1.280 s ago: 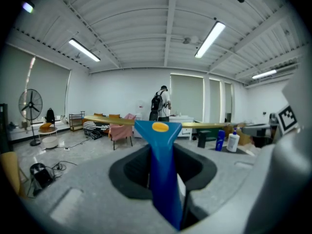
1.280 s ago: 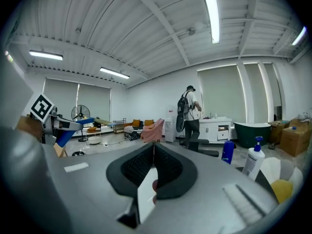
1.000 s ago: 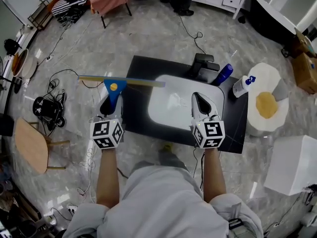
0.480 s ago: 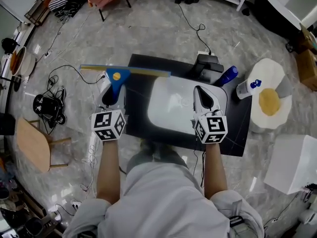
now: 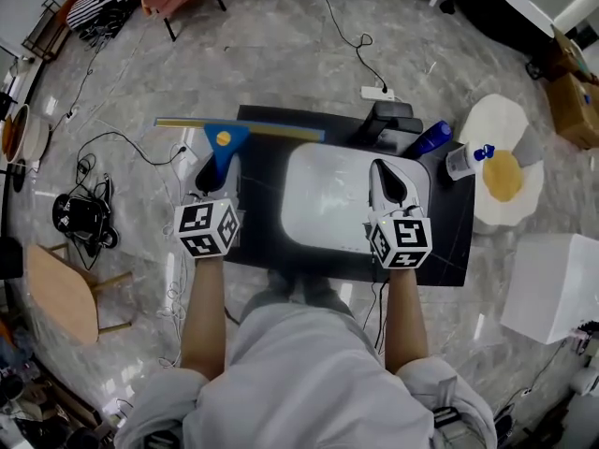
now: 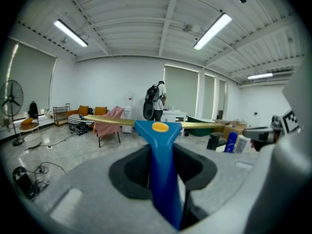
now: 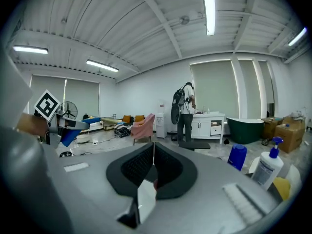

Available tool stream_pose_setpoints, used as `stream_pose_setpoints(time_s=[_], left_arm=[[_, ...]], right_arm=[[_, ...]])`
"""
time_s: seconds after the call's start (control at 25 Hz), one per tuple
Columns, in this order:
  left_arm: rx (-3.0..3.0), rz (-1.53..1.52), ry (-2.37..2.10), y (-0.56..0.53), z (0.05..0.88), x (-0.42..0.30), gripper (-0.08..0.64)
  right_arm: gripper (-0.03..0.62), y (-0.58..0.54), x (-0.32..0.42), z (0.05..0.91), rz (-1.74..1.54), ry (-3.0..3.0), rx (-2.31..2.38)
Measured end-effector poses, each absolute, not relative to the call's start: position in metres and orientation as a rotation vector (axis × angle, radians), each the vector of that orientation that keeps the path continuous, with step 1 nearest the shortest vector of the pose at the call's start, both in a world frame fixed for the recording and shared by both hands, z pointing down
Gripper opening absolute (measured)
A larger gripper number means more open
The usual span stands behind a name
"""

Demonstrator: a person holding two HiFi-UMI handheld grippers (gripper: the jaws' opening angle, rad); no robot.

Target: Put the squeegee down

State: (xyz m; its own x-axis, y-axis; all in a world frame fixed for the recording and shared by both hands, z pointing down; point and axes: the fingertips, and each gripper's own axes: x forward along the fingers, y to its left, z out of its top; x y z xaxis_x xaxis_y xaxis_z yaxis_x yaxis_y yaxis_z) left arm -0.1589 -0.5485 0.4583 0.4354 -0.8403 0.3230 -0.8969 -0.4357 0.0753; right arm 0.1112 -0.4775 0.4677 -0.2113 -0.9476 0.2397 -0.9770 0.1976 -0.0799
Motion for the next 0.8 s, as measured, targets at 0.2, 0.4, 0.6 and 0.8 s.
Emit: stream_pose_setpoints(time_s=[0.2,0.4,0.6,0.8], left_arm=[[2.436,0.347,-1.451,-0.578,0.478,-0.155,0.127],[2.413,0.381,-1.436,-0.602,0.498,-0.151,0.127],[2.409,0.425,-1.376,-0.624,0.52,-0.134,0.127],[2.356,0.484,-1.353,-0.642,0.554,-0.118,0.127]], right_arm=[[0.005,-0.493,0.113,0.47,0.317,-2.294,1.924],[0.006,-0.5,0.111,0.479,0.324,-2.268,1.938],[0.005,-0.507,0.109,0.486,0.339,-2.265,1.936],[0.005,-0.515,0.117,0.495,0.35,-2.25,1.943]])
